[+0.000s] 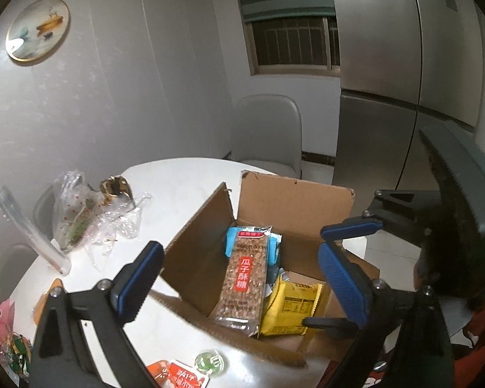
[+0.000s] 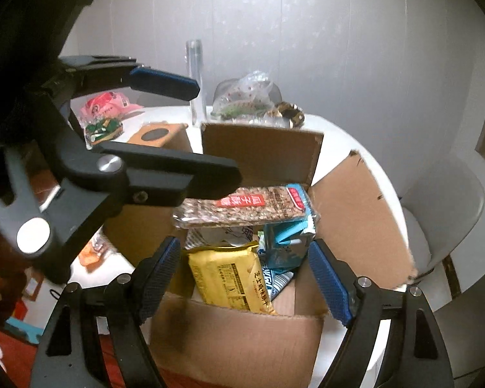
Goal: Organize snacks
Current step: 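Open both tools to drop the snacks into the box and withdraw, then grasp the orange spicy-strip pouch with the right tool while the left tool grasps the dark bar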
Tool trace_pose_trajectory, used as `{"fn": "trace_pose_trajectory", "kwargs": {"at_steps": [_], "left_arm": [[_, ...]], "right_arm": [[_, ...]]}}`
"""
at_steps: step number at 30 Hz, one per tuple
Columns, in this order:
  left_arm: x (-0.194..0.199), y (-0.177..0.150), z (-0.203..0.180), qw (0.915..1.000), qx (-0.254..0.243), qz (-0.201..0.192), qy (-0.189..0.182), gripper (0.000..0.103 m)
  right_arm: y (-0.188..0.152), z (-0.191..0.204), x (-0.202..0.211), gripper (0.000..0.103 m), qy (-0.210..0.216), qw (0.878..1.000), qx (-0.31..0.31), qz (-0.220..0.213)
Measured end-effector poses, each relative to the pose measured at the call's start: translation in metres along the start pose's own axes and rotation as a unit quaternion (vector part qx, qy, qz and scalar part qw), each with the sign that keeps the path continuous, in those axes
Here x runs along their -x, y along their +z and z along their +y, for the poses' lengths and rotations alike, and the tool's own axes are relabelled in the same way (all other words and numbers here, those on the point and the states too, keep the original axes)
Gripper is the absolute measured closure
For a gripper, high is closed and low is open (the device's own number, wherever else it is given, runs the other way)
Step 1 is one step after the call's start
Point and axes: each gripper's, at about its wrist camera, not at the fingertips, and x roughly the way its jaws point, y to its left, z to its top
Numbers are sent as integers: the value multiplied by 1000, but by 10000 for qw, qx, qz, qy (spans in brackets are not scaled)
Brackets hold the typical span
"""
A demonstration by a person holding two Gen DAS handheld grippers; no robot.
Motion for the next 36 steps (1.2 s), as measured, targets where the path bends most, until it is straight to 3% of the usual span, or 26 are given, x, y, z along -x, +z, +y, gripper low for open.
{"fn": "trace_pose_trajectory", "kwargs": {"at_steps": [10,17,25,31,36], "left_arm": [[74,-33,39,9952,674,-572,412,8],[108,-90,69,9873,1050,-581,1042,8],[115,-193,106,9663,1855,-255,1766,8],[96,-268,121,9500,2437,206,1940,8],[81,-308,124,9413,2702,462,1971,8]], "right_arm": [[7,46,41,24,95,9978,290,-590],[14,109,35,24,764,9920,723,-700],[5,167,-24,24,1456,9853,849,-271],[-24,192,-88,24,1466,9875,580,67],[-45,198,-128,24,1429,9890,219,322]]}}
